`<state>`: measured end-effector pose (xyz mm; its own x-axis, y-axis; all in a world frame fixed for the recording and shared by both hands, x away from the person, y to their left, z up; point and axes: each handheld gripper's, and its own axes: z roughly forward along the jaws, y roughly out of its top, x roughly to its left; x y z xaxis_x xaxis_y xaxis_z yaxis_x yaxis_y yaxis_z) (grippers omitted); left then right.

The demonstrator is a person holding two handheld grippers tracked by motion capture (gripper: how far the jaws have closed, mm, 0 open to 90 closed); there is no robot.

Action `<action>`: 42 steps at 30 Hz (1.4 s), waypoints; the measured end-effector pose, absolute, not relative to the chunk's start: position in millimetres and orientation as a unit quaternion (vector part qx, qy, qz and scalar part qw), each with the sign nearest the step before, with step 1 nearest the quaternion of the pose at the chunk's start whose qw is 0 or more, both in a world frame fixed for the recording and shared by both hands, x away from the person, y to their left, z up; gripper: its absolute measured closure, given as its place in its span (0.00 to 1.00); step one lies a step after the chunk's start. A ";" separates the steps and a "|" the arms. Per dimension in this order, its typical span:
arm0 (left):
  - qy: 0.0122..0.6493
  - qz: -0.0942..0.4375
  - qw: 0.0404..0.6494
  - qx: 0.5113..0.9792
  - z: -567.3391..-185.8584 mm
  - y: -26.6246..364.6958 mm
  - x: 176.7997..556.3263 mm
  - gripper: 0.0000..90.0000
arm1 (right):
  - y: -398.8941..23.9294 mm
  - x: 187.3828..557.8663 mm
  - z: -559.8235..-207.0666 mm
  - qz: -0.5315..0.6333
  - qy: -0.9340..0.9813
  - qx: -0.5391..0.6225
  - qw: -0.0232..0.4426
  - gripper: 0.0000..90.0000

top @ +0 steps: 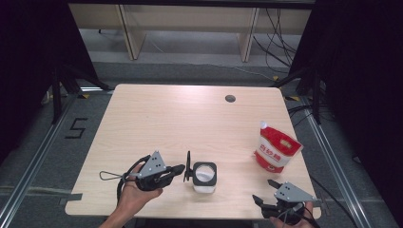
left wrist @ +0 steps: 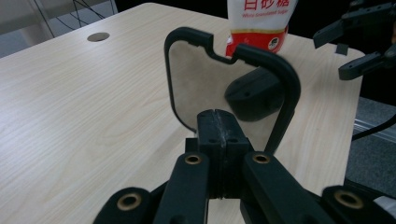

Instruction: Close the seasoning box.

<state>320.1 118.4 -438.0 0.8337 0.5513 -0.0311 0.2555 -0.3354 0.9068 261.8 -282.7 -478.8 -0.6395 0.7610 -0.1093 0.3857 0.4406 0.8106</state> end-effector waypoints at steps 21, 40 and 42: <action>0.234 0.140 0.523 0.807 -433.4 100.8 324.4 0.99 | -281.1 260.9 -479.1 0.397 0.815 0.353 0.231 0.30; 0.219 0.122 0.505 0.826 -444.0 80.4 323.4 0.98 | -280.1 261.6 -480.2 0.395 0.820 0.343 0.233 0.30; 0.218 0.119 0.500 0.829 -445.7 78.2 323.3 0.98 | -279.9 261.2 -480.2 0.394 0.820 0.346 0.229 0.30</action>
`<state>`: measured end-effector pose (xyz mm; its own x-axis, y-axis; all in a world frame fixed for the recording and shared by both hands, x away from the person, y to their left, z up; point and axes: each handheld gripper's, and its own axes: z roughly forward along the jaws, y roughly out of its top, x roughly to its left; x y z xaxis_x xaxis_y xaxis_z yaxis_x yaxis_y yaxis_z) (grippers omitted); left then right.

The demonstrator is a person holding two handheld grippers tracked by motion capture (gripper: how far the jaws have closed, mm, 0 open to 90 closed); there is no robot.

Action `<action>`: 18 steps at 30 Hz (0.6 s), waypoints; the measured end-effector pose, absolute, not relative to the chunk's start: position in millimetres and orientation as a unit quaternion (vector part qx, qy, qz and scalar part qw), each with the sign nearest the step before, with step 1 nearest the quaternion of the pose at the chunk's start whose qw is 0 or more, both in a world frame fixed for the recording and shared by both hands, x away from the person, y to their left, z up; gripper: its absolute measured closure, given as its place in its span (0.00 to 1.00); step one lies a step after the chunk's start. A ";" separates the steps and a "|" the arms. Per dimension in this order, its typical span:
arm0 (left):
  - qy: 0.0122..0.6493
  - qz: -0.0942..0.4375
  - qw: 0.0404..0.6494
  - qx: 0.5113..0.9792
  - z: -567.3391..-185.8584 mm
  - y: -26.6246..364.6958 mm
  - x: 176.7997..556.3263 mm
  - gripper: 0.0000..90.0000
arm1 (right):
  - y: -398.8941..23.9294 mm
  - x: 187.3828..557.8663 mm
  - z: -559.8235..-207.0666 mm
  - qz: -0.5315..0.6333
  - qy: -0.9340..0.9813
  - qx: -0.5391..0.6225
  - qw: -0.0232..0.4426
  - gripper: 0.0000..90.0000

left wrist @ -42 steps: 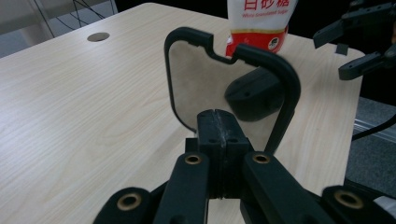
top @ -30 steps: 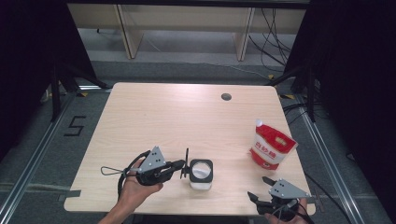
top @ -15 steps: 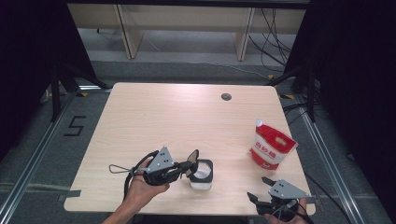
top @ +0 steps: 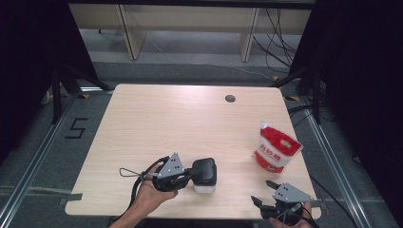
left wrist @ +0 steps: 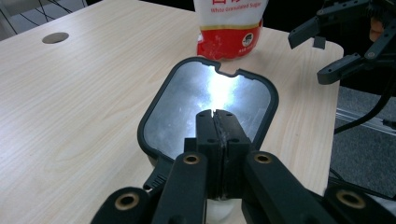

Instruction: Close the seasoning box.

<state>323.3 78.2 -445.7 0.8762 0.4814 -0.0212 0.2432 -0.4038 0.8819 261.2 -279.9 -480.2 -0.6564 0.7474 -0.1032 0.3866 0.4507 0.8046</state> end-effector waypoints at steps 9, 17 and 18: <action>0.221 0.109 0.494 0.834 -450.8 75.0 322.6 0.91 | -280.6 261.4 -480.0 0.394 0.821 0.342 0.234 0.30; 0.229 0.097 0.522 0.816 -442.5 88.5 323.9 0.60 | -280.6 261.6 -480.1 0.394 0.821 0.339 0.236 0.30; 0.231 0.097 0.524 0.814 -441.8 90.9 323.7 0.57 | -280.3 261.5 -480.2 0.394 0.821 0.339 0.235 0.30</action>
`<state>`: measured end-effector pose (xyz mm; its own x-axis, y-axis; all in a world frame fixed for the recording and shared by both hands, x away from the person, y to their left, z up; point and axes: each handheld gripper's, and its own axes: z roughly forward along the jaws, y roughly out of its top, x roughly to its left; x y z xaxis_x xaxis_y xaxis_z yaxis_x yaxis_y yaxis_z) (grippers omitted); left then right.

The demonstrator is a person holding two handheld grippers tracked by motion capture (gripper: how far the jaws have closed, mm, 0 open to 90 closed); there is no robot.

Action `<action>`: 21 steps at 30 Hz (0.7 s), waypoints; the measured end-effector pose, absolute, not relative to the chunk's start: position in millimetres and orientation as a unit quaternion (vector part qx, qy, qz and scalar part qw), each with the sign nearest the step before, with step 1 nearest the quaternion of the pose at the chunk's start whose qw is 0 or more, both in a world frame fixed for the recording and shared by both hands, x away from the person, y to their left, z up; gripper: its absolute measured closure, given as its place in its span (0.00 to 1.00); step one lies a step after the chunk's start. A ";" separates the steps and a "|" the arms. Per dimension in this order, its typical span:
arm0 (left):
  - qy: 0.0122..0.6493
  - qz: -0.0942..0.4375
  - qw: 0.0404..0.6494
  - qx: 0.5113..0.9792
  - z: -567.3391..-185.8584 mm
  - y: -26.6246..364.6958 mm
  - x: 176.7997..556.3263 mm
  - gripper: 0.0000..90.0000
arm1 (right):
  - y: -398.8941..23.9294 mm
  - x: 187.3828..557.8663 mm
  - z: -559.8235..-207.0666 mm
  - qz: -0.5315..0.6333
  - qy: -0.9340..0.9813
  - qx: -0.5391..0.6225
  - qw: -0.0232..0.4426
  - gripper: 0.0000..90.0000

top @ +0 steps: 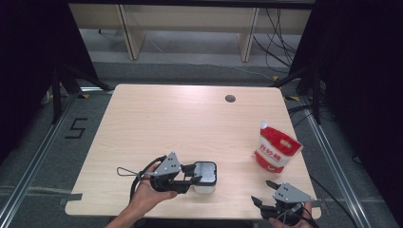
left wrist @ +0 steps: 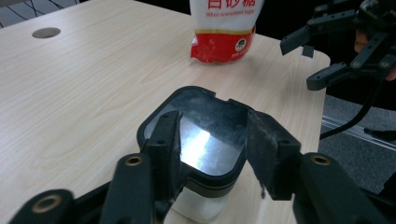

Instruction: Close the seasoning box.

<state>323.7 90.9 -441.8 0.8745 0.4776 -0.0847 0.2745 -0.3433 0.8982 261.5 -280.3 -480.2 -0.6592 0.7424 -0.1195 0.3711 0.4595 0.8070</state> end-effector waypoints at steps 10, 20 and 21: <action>0.256 0.095 0.520 0.809 -442.5 112.0 319.1 0.36 | -279.7 261.1 -480.3 0.393 0.821 0.342 0.234 0.30; 0.277 0.099 0.509 0.809 -452.5 134.1 311.5 0.31 | -278.5 260.6 -480.4 0.391 0.822 0.342 0.233 0.29; 0.279 0.096 0.510 0.808 -453.2 135.1 310.6 0.31 | -278.7 261.0 -480.5 0.392 0.822 0.339 0.235 0.29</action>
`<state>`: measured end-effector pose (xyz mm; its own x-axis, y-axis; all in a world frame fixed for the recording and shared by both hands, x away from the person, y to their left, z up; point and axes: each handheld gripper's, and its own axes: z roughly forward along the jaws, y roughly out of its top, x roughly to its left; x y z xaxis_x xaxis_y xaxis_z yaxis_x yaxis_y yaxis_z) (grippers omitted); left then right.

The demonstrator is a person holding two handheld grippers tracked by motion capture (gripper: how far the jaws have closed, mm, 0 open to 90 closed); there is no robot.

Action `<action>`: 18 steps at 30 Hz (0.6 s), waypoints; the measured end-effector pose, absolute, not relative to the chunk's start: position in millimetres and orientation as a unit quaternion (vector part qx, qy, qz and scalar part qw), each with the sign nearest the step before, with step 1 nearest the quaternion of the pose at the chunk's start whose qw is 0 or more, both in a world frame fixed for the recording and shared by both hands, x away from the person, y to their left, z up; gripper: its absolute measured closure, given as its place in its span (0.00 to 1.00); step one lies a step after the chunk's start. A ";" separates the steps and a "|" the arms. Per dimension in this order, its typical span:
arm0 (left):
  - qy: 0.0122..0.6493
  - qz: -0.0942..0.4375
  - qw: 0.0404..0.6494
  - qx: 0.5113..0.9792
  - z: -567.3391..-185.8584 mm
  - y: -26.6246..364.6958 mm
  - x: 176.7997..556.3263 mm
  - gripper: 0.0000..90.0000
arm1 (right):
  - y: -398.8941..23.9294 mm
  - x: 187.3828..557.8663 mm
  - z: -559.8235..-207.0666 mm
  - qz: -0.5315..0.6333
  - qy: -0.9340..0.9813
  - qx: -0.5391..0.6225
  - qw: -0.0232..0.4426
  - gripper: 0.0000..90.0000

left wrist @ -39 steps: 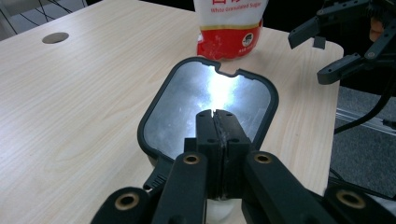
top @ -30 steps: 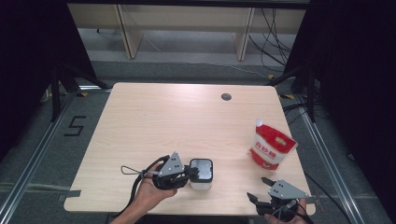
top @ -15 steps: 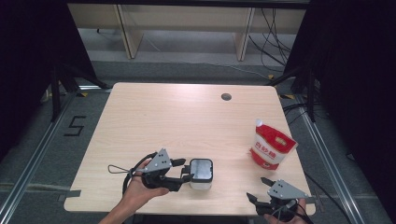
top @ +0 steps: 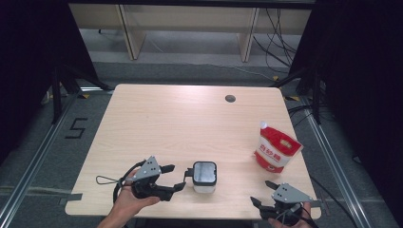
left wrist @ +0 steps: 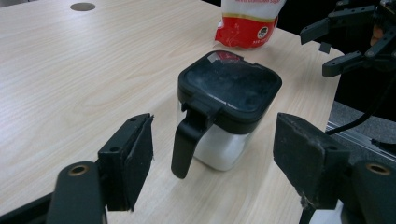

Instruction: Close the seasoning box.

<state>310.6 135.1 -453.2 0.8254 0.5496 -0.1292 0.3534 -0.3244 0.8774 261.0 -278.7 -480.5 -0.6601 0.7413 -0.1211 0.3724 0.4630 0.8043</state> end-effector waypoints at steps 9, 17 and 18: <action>0.289 0.101 0.505 0.807 -462.0 150.6 296.9 0.31 | -275.9 260.8 -481.9 0.390 0.827 0.334 0.227 0.29; 0.306 0.103 0.491 0.809 -471.7 164.9 283.9 0.31 | -274.2 260.8 -483.0 0.389 0.829 0.332 0.225 0.29; 0.295 0.111 0.485 0.816 -471.6 167.6 283.6 0.31 | -273.7 260.3 -483.2 0.389 0.829 0.335 0.222 0.29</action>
<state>283.6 167.6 -471.6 0.8006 0.5900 -0.1045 0.3738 -0.3555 0.8567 260.3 -273.7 -483.2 -0.6773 0.7277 -0.1086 0.3821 0.4741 0.7932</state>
